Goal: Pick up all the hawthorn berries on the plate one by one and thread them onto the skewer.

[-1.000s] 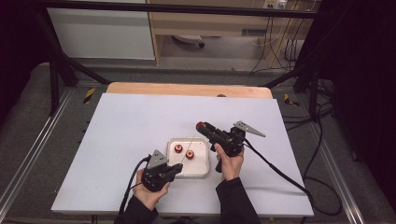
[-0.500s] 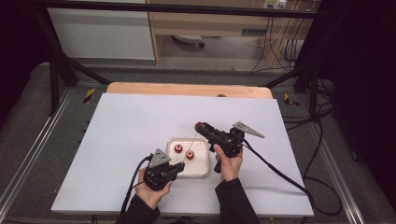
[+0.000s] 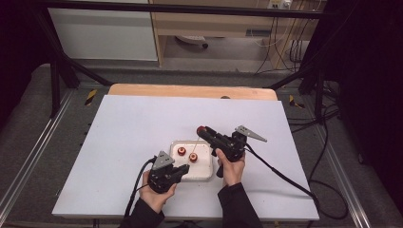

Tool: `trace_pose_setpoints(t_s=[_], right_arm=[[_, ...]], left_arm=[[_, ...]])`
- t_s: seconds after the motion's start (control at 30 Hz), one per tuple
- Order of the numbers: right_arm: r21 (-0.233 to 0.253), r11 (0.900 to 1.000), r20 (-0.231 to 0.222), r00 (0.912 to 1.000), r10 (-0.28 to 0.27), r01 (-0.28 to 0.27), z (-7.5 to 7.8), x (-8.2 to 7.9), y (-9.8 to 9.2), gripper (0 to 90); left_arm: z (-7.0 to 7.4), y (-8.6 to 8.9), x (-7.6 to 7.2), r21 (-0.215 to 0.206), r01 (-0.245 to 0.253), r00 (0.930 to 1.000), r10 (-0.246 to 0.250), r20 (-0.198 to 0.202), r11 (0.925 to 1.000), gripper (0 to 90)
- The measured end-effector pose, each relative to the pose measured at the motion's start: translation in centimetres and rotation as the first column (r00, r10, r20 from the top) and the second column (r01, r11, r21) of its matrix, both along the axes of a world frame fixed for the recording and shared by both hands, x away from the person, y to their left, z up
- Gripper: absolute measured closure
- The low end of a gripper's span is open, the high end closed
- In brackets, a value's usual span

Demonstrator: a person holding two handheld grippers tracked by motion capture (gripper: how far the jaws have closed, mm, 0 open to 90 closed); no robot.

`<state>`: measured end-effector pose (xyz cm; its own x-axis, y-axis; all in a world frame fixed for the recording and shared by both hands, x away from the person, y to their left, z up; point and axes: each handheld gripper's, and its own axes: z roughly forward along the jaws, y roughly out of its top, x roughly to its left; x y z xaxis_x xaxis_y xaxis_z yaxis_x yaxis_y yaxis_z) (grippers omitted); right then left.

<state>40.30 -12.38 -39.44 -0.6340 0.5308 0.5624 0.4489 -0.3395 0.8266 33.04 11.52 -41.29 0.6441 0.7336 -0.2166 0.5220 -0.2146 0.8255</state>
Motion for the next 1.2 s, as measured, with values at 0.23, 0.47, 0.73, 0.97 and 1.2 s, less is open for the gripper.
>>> trace_pose_setpoints(t_s=[0.23, 0.47, 0.73, 0.97, 1.2], right_arm=[[-0.008, 1.000, -0.013, 0.9997, 0.021, -0.021, -0.6, -0.3, 0.5, 61.5], [-0.034, 0.999, -0.024, 0.9988, 0.042, -0.043, -1.2, -0.8, 0.9, 61.6], [-0.068, 0.996, -0.035, 0.9974, 0.063, -0.065, -2.1, -1.6, 1.6, 61.6], [-0.100, 0.992, -0.037, 0.9964, 0.076, -0.079, -2.7, -2.3, 1.9, 61.6], [-0.124, 0.988, -0.041, 0.9956, 0.084, -0.088, -3.1, -2.6, 2.2, 61.6]], left_arm=[[0.2, -0.1, 0.3, -0.015, -0.021, 0.9998, 0.021, 0.005, 0.9997, 88.2], [0.5, -0.5, 0.8, -0.029, -0.030, 0.9996, 0.030, 0.002, 0.9992, 88.2], [0.6, -0.7, 1.6, -0.024, -0.036, 0.9993, 0.036, 0.007, 0.9991, 88.3], [0.5, -0.9, 1.9, -0.017, -0.034, 0.9993, 0.034, 0.014, 0.9993, 88.3], [0.3, -1.0, 2.0, -0.010, -0.031, 0.9993, 0.031, 0.019, 0.9995, 88.3]])
